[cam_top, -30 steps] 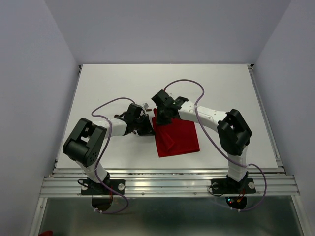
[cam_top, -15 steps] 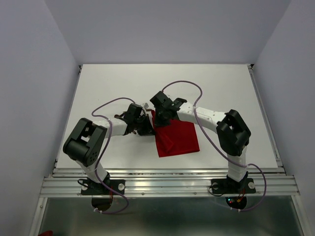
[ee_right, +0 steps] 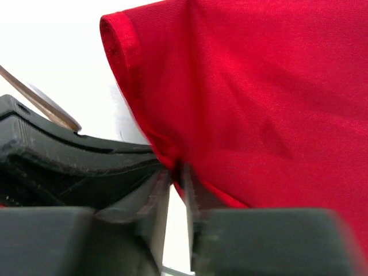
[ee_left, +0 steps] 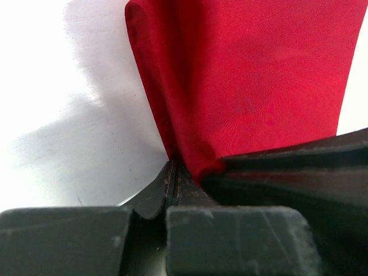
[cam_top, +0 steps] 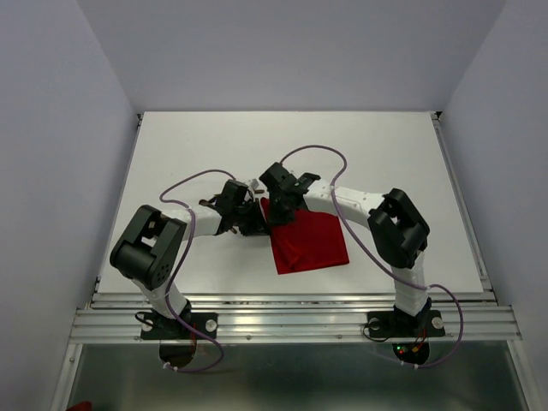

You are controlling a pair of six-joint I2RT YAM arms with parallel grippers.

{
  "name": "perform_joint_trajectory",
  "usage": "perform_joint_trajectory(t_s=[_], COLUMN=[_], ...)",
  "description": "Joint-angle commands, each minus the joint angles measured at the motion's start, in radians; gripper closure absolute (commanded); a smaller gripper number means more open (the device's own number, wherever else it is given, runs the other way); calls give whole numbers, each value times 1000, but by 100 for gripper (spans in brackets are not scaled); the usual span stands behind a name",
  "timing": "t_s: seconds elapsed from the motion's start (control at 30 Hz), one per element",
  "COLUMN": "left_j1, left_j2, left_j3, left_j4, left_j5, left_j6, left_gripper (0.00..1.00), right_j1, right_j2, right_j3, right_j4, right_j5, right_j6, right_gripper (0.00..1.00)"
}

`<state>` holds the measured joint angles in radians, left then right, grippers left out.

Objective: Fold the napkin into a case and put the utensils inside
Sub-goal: Fold the rectangle-folded napkin at the center of the board, then smooth out the square-folded napkin at the center of the board.

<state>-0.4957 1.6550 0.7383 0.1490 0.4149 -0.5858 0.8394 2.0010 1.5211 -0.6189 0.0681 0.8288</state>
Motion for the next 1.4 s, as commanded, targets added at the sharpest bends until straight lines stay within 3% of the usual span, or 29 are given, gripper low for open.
perform_joint_trajectory(t_s=[0.0, 0.03, 0.17, 0.37, 0.5, 0.6, 0.7, 1.37], left_j1=[0, 0, 0, 8, 19, 25, 25, 25], left_j2=[19, 16, -29, -99, -156, -191, -205, -169], left_j3=[26, 27, 29, 73, 92, 117, 154, 177], left_j4=[-45, -49, -69, -201, -284, -314, -325, -295], left_j5=[-36, -37, -71, -140, -182, -208, -197, -163], left_j6=[20, 21, 26, 61, 79, 86, 84, 83], left_gripper=[100, 100, 100, 100, 100, 100, 100, 100], right_j1=[10, 10, 10, -25, -63, -72, -63, 24], right_j2=[-16, -24, -89, -319, -450, -461, -427, -271], right_j3=[19, 19, 30, -108, -271, -357, -404, -435], right_j4=[42, 41, 16, -5, -4, 19, 99, 90], right_j5=[-1, 4, 19, 127, 159, 104, 12, 10], right_j6=[4, 1, -20, -10, 29, 46, 49, 84], right_gripper=[68, 58, 45, 44, 53, 79, 89, 89])
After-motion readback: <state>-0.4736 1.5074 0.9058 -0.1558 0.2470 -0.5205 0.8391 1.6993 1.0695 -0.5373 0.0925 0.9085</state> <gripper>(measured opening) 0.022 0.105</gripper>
